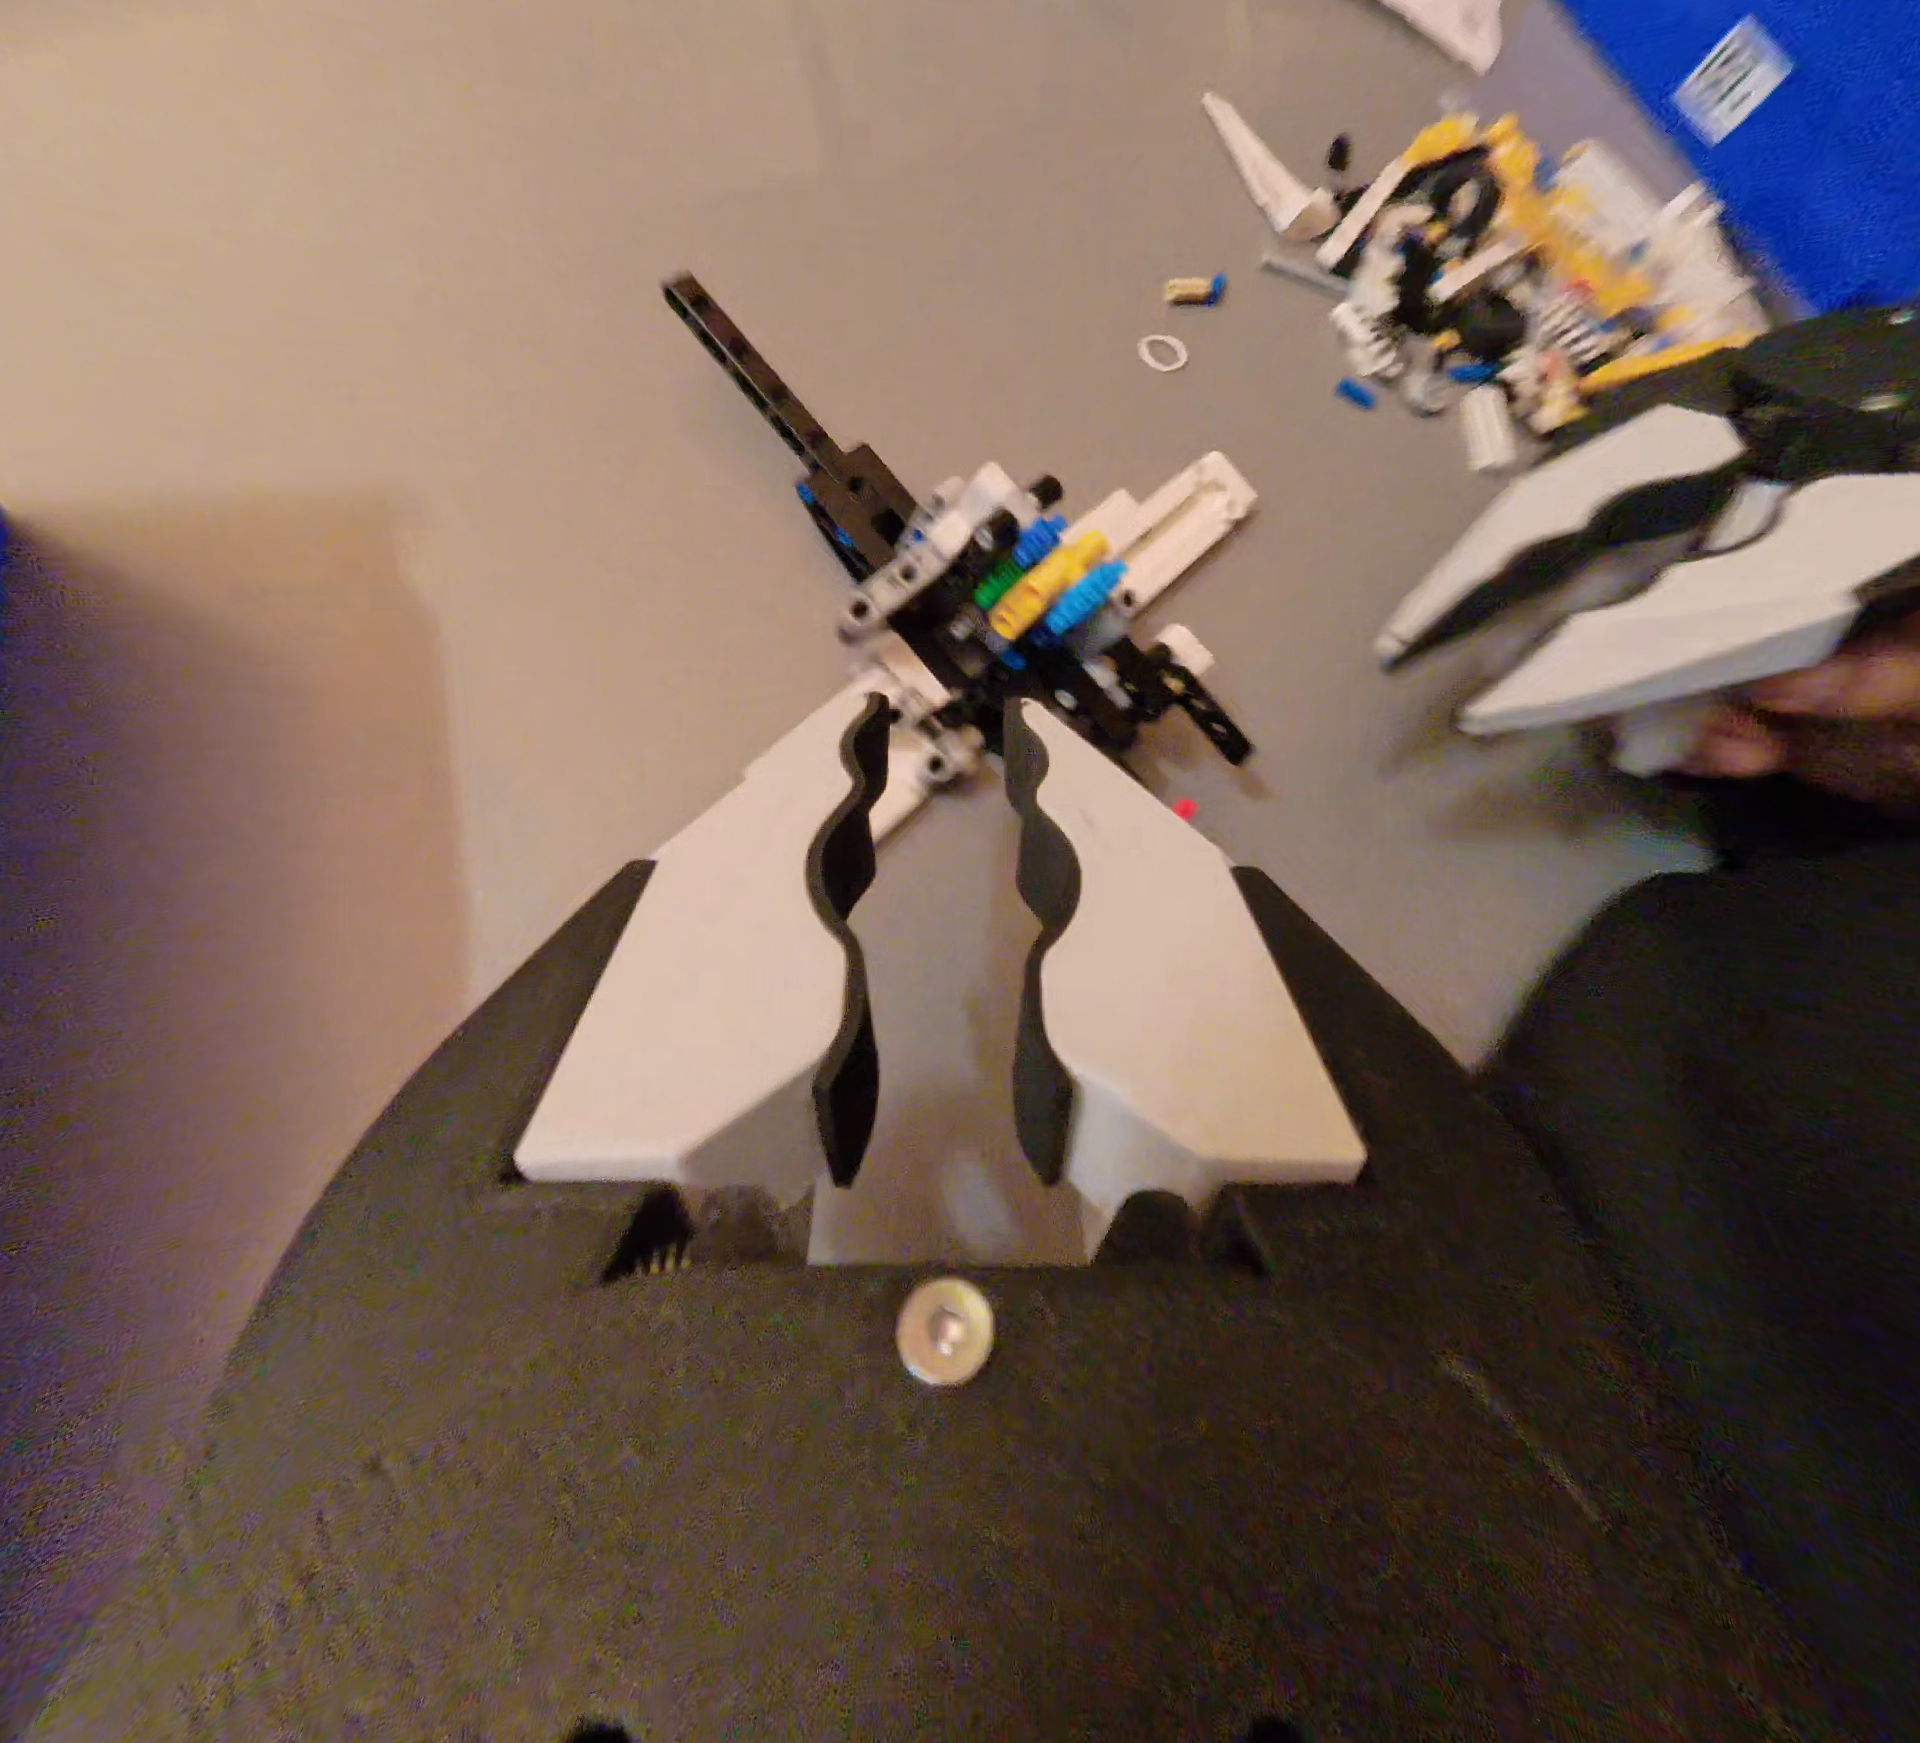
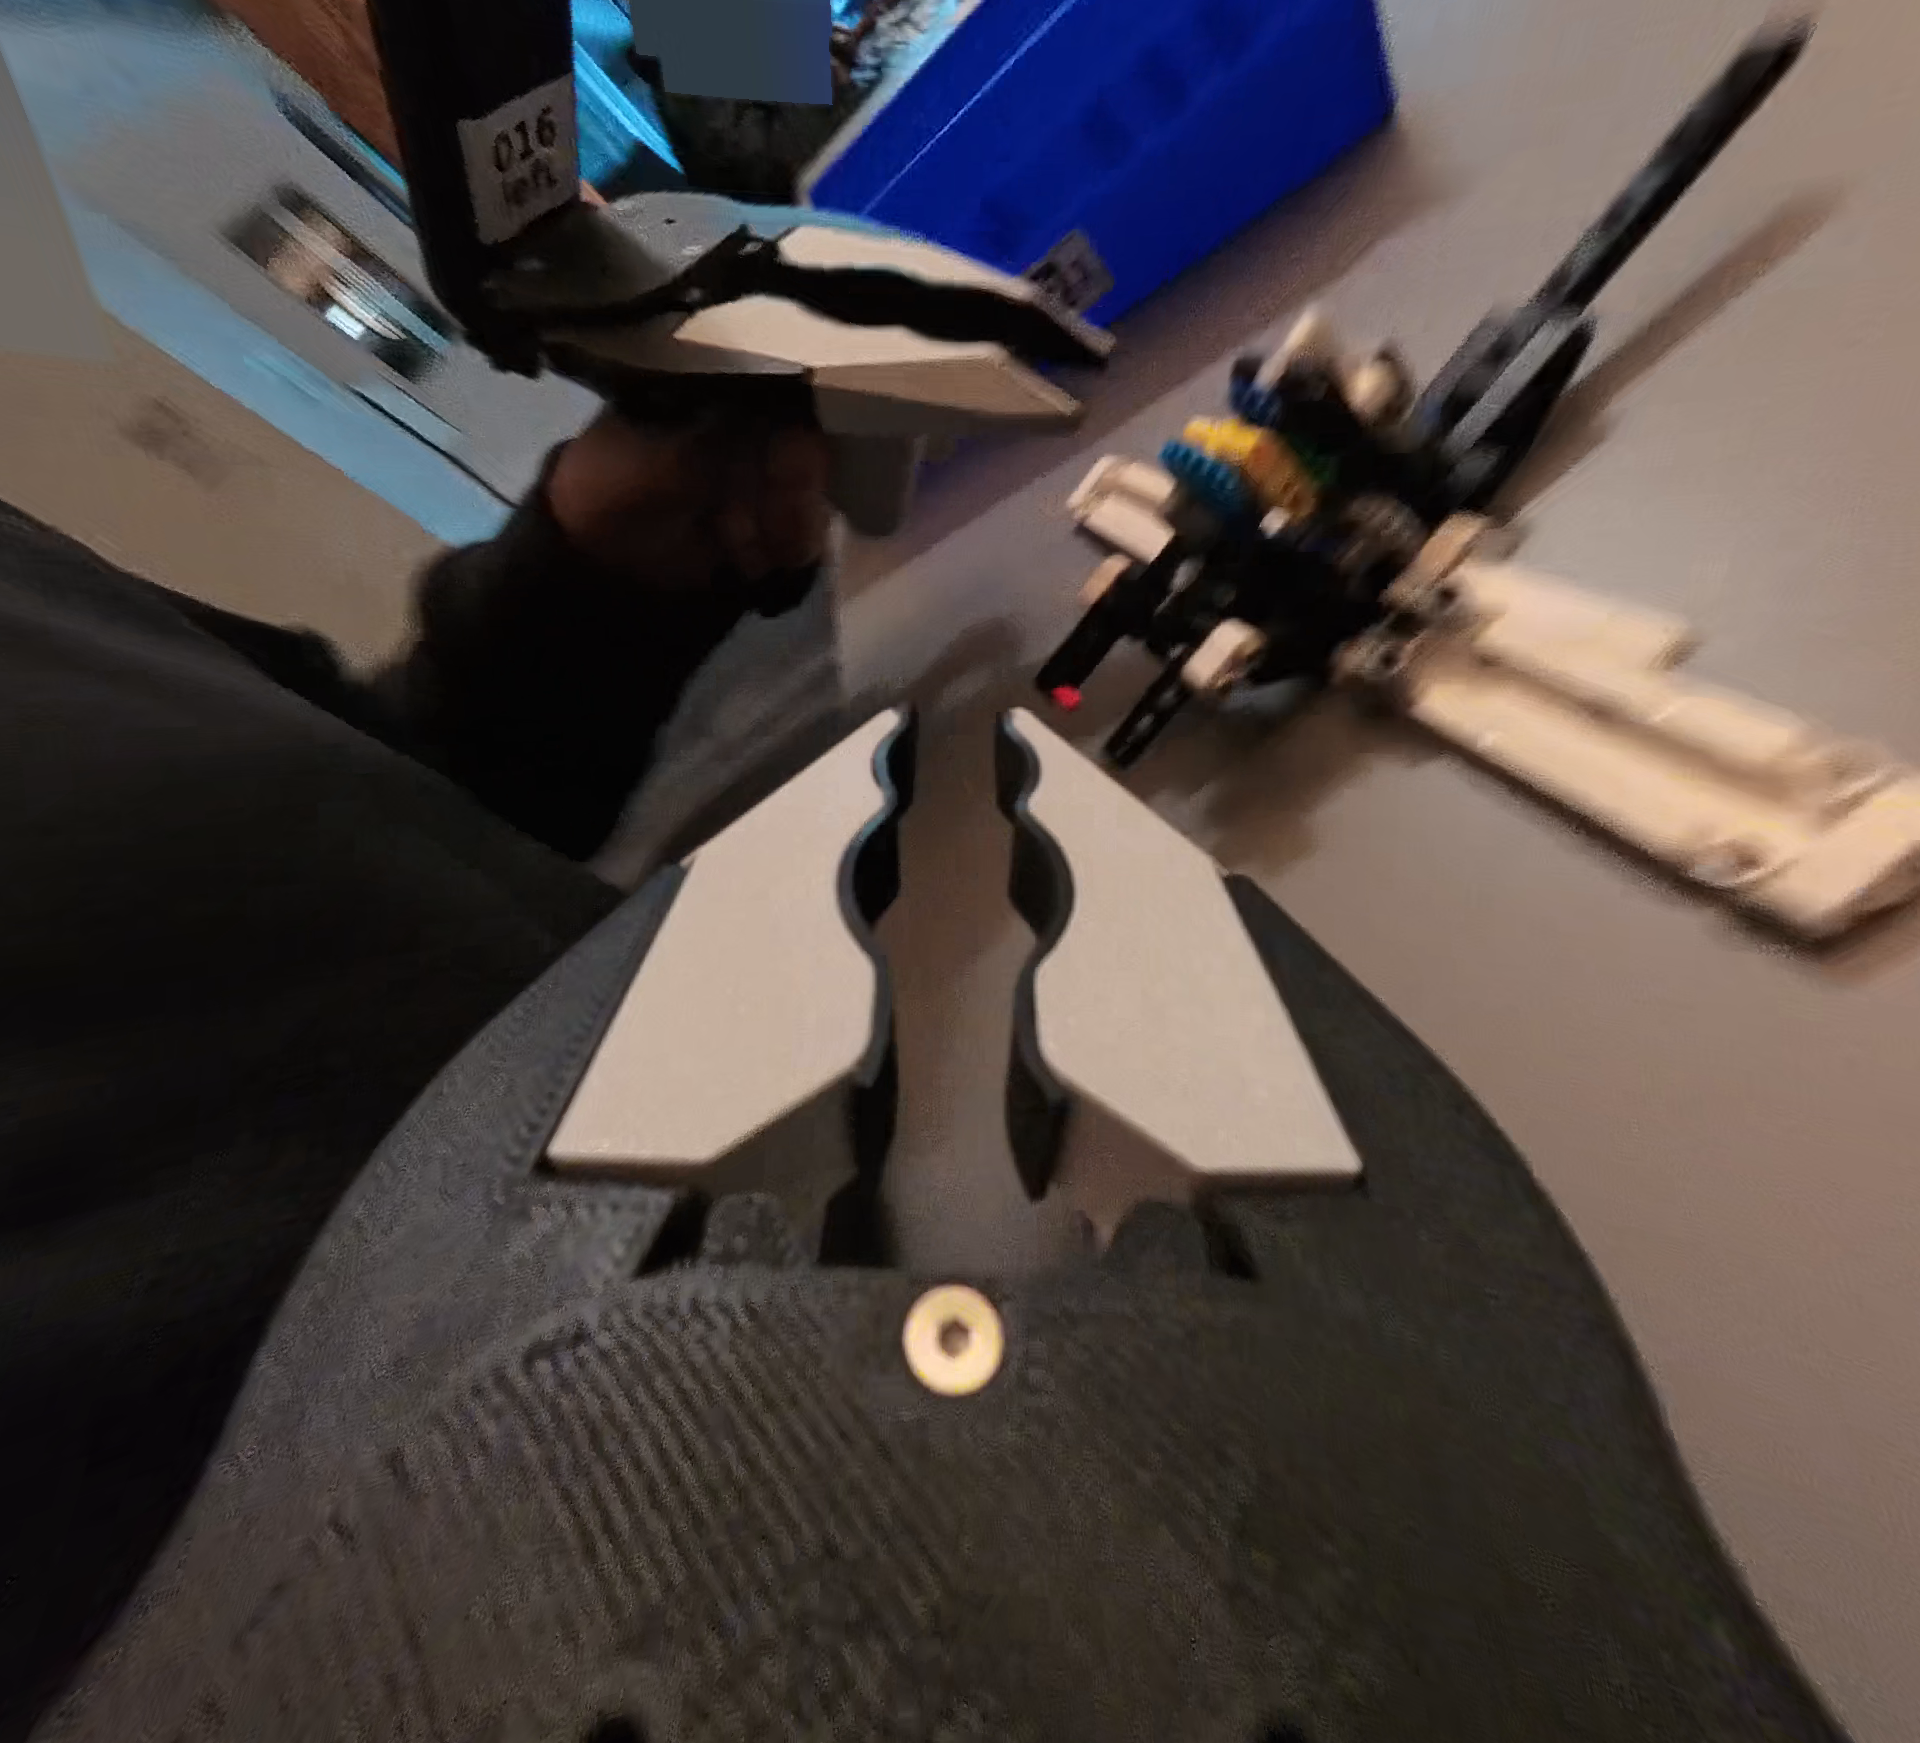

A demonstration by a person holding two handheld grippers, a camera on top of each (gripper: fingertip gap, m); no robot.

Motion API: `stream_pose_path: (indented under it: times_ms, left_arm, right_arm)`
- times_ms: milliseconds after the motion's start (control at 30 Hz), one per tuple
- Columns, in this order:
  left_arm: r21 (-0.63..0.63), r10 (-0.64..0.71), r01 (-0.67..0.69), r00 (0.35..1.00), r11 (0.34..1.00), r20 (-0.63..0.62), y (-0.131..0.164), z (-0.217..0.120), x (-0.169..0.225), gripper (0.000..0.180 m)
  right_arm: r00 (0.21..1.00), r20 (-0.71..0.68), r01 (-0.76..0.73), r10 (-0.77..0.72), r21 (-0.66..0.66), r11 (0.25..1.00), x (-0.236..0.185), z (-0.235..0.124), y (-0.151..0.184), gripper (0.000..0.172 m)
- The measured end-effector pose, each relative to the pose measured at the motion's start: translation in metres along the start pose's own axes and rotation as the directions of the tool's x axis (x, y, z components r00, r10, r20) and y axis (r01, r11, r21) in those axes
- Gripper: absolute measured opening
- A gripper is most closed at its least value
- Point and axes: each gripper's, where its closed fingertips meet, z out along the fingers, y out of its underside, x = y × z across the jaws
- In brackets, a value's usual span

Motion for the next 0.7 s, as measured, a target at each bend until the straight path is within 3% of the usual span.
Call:
stream_pose_path:
  times_ms: [67, 133, 233, 300, 433, 700]
  left_arm:
    - [-0.003, -0.160, 0.162, 0.977, 0.987, -0.137, 0.015, -0.007, 0.017, 0.025]
    - [-0.051, -0.350, 0.350, 0.896, 0.935, -0.273, 0.031, -0.011, 0.035, 0.030]
    - [-0.079, -0.559, 0.587, 0.708, 0.806, -0.431, 0.033, -0.011, 0.047, 0.035]
    - [-0.109, -0.618, 0.658, 0.618, 0.745, -0.486, 0.031, -0.005, 0.049, 0.034]
    - [-0.154, -0.648, 0.675, 0.581, 0.722, -0.493, 0.035, 0.011, 0.056, 0.032]
    - [-0.175, -0.676, 0.696, 0.556, 0.697, -0.483, 0.032, 0.024, 0.054, 0.018]
  right_arm:
    - [0.963, -0.104, 0.245, -0.249, -0.049, 0.968, 0.007, -0.001, -0.007, 0.021]
    - [0.862, -0.172, 0.458, -0.477, -0.139, 0.878, 0.013, 0.003, -0.009, 0.029]
    - [0.713, -0.121, 0.649, -0.691, -0.260, 0.715, 0.013, 0.017, 0.000, 0.031]
    - [0.653, -0.042, 0.716, -0.756, -0.291, 0.635, 0.013, 0.025, 0.009, 0.029]
    - [0.585, 0.060, 0.783, -0.809, -0.304, 0.543, 0.019, 0.032, 0.014, 0.021]
    - [0.536, 0.157, 0.822, -0.829, -0.321, 0.470, 0.030, 0.043, 0.022, 0.017]
